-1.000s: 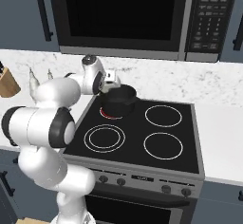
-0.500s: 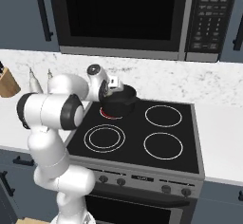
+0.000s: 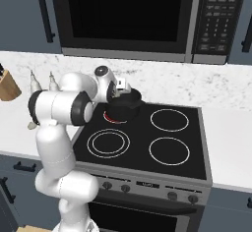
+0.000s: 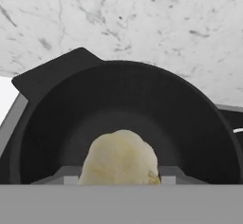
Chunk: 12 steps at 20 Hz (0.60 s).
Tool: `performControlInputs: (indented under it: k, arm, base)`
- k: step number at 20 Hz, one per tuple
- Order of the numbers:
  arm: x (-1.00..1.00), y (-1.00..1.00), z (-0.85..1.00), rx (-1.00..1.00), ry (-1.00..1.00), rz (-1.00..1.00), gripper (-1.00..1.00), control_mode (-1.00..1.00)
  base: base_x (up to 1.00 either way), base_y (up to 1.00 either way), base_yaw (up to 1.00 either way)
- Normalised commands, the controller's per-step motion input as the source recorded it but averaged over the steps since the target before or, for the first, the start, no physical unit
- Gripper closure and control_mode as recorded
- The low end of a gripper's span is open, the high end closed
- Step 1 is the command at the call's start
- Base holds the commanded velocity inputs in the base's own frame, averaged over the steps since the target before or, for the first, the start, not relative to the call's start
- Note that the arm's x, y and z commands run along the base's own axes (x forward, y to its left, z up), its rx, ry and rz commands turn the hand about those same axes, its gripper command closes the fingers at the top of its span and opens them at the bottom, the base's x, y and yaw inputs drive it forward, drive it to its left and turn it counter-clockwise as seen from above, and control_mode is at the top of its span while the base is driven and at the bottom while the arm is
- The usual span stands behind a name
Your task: Put the garlic and garlic in the pot. Retrieve the spatula and lightly stir the vegetables in the pot.
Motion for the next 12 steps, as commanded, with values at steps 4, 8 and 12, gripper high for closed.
performControlInputs:
  k: [4, 8, 12]
  arm:
    - [0.12, -0.01, -0.10, 0.00, 0.00, -0.02, -1.00, -1.00]
    - [0.00, 0.00, 0.00, 0.00, 0.00, -0.02, -1.00, -1.00]
    - [-0.55, 0.09, 0.16, 0.00, 0.00, 0.00, -1.00, -1.00]
  base:
    - [0.00, 0.00, 0.00]
    - [0.00, 0.00, 0.00]
    - [0.00, 0.00, 0.00]
